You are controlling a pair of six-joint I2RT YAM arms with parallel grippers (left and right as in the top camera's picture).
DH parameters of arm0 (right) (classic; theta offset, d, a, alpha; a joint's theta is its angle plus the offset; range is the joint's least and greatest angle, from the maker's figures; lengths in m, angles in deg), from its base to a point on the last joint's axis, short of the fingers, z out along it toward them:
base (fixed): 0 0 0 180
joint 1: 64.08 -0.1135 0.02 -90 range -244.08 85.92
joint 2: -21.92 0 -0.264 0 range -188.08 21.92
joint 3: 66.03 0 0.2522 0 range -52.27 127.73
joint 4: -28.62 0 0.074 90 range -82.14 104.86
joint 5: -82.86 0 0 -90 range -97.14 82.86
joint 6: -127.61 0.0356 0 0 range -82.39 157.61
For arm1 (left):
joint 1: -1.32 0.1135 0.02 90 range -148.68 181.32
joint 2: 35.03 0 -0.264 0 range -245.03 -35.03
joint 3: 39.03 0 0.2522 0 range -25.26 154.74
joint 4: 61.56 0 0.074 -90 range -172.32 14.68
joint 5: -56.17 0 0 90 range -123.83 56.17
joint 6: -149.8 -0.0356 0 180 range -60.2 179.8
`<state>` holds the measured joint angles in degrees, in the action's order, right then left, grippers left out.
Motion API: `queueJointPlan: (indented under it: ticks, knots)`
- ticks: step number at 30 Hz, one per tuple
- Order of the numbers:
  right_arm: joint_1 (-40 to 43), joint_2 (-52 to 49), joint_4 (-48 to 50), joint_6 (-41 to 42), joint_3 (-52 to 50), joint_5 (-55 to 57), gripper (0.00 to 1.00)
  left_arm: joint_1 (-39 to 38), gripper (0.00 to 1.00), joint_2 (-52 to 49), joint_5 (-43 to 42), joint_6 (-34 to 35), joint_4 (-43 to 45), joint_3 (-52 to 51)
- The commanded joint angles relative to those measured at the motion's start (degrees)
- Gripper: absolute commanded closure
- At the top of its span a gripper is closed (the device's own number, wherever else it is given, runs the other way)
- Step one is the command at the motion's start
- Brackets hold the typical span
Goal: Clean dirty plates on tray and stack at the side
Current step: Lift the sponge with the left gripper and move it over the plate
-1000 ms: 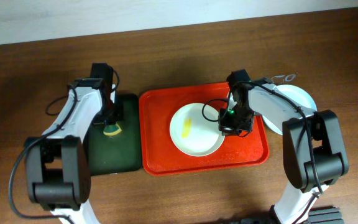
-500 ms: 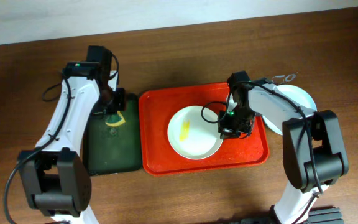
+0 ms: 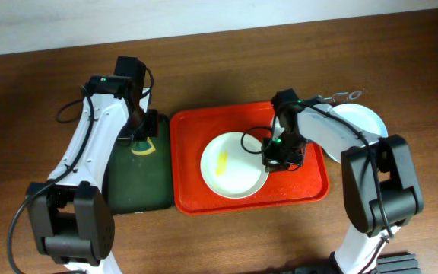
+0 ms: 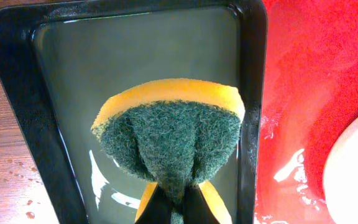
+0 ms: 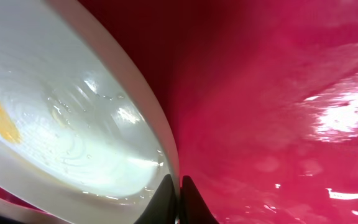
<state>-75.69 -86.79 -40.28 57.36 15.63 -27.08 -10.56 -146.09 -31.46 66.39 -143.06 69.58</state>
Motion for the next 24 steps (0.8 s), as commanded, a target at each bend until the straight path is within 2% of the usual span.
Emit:
queueJointPlan:
  ticks: [1, 13, 14, 15, 17, 19, 21, 24]
  knots:
    - [-1.95, 0.55, 0.04, 0.31, -0.42, 5.25, 0.96, 0.13, 1.0, 1.6, 0.63, -0.9, -0.07, 1.42]
    - [-2.25, 0.55, -0.15, 0.94, -0.42, 5.2, 0.96, 0.13, 1.0, 1.6, 0.59, -0.87, -0.57, 1.42]
    - [-2.25, 0.55, -0.13, 0.94, -0.42, 5.2, 0.92, 0.13, 1.0, 1.6, 0.59, -0.9, -0.7, 1.42]
    - [-2.25, 0.55, -0.15, 0.94, -0.42, 5.2, 0.83, 0.13, 1.0, 1.6, 0.59, -0.87, -0.9, 1.42]
    - [-2.25, 0.55, -0.11, 0.96, -0.42, 5.2, 0.79, 0.13, 1.0, 1.6, 0.59, -0.9, -0.9, 1.42]
    - [-2.25, 0.55, 0.07, 0.98, -0.42, 5.2, 0.8, 0.13, 1.0, 1.6, 0.59, -0.9, -0.9, 1.42]
    - [-2.27, 0.55, 0.0, 1.84, -0.42, 5.18, 0.87, 0.13, 1.0, 1.6, 0.59, -0.87, -0.9, 1.42]
    - [-2.29, 0.55, -0.15, 1.84, -0.42, 5.2, 0.86, 0.13, 1.0, 1.6, 0.59, -0.9, -0.94, 1.42]
